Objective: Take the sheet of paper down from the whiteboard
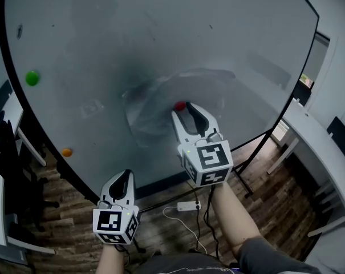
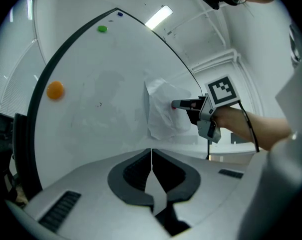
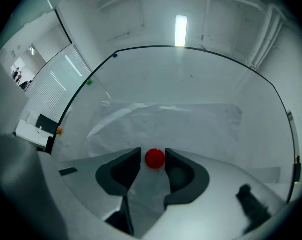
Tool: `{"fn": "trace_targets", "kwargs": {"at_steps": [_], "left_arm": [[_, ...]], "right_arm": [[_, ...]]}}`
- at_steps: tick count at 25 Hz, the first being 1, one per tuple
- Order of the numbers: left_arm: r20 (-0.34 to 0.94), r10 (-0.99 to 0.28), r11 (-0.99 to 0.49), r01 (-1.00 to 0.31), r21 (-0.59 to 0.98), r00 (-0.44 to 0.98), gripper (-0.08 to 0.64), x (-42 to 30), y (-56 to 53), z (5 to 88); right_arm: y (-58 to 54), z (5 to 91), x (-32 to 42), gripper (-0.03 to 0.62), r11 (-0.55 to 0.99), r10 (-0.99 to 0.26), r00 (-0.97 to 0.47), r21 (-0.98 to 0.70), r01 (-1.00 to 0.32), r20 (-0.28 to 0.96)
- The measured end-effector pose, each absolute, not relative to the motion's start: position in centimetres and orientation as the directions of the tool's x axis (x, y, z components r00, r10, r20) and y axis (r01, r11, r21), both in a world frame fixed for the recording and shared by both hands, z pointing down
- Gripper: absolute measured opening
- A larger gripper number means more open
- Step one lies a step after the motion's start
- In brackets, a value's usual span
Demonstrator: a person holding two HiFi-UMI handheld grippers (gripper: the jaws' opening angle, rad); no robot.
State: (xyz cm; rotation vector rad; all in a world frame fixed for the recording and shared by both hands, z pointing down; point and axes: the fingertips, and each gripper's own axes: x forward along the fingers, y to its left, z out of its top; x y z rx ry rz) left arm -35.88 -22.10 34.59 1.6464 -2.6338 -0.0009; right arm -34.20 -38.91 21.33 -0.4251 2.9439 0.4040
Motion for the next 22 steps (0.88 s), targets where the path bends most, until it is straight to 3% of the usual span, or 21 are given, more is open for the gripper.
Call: {"fn": "trace_targets", "kwargs": {"at_steps": [8, 16, 19, 22], "left_arm": [[0.010, -0.877, 0.480, -0.877, 0.013, -0.480, 0.020, -35.6, -22.7, 33.9], [0.023, -0.909, 0.415, -0.910, 0.002, -0.415, 0.028, -34.6, -25.8, 33.9], [0.030, -0.922, 0.386, -0.922, 0.001, -0.386, 0.153, -34.4, -27.0, 34.0], [0.013, -0.923, 0.385, -0.921, 0.053, -0.385, 0.172, -34.8, -27.9, 33.5]], "right_arm": [[-39.2, 21.7, -34.7, 0.147, 0.894, -0.271, -0.952, 0.330, -0.303, -0.140], [-39.6, 21.7, -34.8, 0.133, 0.919, -0.227, -0.966, 0.302, -0.255, -0.125], [-39.6, 21.7, -34.8, 0.132, 0.930, -0.204, -0.971, 0.286, -0.231, -0.121], [-39.6, 21.7, -34.7, 0.132, 0.933, -0.193, -0.974, 0.286, -0.219, -0.115]]}}
